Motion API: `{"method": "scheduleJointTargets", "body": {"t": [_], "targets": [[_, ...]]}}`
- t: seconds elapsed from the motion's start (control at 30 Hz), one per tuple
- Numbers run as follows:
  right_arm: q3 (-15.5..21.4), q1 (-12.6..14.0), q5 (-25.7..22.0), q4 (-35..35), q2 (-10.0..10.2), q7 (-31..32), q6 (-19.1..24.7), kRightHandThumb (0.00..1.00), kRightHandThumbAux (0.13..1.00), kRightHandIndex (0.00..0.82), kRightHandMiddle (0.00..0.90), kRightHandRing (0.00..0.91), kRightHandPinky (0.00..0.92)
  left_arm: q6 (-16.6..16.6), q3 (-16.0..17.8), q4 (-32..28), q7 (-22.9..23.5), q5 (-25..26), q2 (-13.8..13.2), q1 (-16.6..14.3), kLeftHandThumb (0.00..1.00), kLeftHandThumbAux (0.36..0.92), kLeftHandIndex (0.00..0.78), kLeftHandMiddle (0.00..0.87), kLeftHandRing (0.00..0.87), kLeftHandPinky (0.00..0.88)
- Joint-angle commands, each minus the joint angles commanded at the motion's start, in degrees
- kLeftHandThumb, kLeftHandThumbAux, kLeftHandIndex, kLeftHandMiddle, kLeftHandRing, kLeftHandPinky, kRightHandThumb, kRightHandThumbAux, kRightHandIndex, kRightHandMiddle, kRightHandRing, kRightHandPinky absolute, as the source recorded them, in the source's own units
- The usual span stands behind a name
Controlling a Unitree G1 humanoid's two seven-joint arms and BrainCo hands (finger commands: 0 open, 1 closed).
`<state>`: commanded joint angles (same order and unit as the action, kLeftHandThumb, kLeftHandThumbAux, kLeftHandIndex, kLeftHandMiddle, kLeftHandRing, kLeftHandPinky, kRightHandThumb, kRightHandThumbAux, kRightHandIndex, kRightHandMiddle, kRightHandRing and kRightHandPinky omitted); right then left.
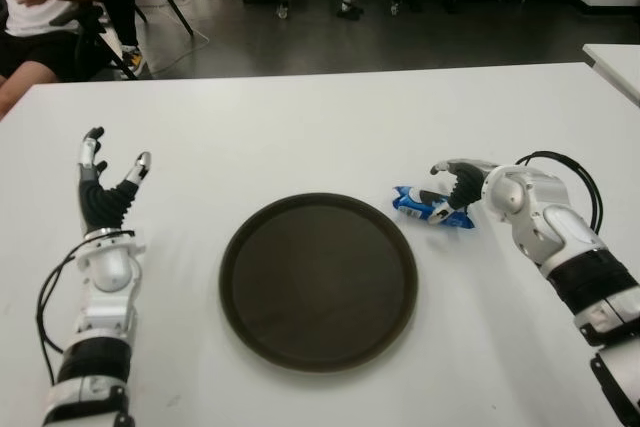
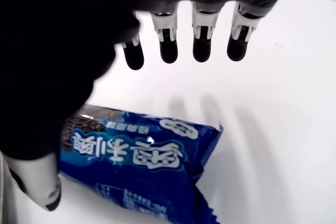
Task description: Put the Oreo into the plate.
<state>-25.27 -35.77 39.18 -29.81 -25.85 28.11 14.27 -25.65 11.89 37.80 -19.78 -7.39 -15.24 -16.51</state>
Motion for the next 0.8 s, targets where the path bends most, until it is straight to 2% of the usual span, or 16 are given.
{"method": "scheduleJointTargets", "body": {"t": [0.53,0.8], "targets": [[-0.73,-1.07,0.36,-2.67,2.55,0.63,3.77,0.000,0.642,0.043,0.094,0.044,0.000,0.00,0.00,0.00,0.00,0.00,0.00,0.00,0.000,0.595,0.016,0.000,0.000,0.000],[-0.25,-0.50,-0.62,-4.03,4.01,-0.57,4.72,0.000,0.630,0.034,0.096,0.046,0.000,0.00,0.00,0.00,0.00,0.00,0.00,0.00,0.000,0.595,0.016,0.000,0.000,0.000]]}}
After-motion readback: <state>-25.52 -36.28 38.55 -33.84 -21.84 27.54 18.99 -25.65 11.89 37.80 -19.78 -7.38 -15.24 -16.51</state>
